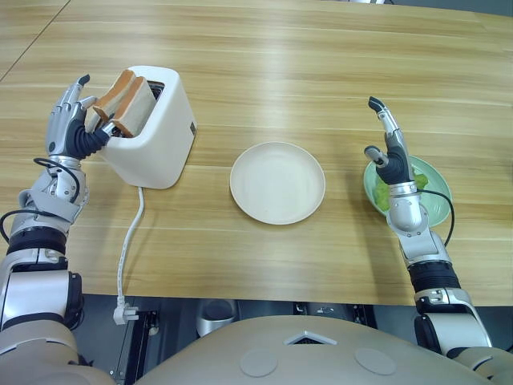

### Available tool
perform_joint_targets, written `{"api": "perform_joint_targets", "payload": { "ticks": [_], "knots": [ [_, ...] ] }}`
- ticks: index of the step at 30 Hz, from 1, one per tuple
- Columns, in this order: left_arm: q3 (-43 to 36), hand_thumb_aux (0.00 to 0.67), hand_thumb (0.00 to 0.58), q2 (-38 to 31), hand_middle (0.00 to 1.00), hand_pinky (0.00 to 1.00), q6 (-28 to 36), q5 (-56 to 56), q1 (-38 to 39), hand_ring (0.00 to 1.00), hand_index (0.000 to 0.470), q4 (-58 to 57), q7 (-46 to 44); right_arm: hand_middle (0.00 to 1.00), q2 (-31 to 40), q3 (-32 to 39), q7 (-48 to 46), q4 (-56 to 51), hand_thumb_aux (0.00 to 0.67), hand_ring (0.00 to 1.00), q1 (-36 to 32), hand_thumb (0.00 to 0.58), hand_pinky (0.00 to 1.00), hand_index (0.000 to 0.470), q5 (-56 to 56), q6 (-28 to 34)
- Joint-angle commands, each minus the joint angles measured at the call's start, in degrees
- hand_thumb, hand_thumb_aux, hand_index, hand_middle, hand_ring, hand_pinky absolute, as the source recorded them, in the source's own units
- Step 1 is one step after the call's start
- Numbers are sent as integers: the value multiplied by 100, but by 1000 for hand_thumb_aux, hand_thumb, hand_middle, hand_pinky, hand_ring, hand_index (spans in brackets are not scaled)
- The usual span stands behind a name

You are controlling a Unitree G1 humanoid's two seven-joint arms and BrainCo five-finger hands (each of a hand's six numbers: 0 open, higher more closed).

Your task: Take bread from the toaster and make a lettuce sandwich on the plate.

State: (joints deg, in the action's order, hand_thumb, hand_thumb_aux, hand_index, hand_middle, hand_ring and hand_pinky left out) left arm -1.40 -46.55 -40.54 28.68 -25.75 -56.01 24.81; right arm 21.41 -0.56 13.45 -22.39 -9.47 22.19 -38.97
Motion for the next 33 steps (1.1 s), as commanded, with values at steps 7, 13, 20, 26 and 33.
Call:
{"api": "perform_joint_targets", "payload": {
  "ticks": [7, 13, 20, 26, 33],
  "knots": [
    [246, 670, 580, 207, 0, 0, -280, -833, 135, 0, 460, 156, -701, 0, 9, 9, -3, -87, 0, 0, -2, 0, 0, 0, 5, 37],
    [704, 670, 580, 311, 0, 0, -564, -1585, 216, 0, 460, 469, -1113, 0, 5, 19, 10, -125, 0, 0, -11, 0, 0, 0, 20, 28],
    [1256, 670, 580, 469, 1000, 1000, -941, -2405, 331, 1000, 460, 831, -1502, 0, 20, 8, -15, -117, 0, 0, -8, 0, 0, 0, -5, 44],
    [1633, 670, 580, 676, 1000, 1000, -951, -3166, 401, 1000, 460, 1090, -2135, 0, 83, -55, -21, -98, 0, 0, -6, 0, 0, 0, -47, 39],
    [2196, 670, 580, 877, 1000, 1000, -661, -4080, 331, 1000, 460, 1386, -2660, 0, 135, -101, -19, -50, 0, 0, 14, 0, 0, 0, -73, 59]
  ]
}}
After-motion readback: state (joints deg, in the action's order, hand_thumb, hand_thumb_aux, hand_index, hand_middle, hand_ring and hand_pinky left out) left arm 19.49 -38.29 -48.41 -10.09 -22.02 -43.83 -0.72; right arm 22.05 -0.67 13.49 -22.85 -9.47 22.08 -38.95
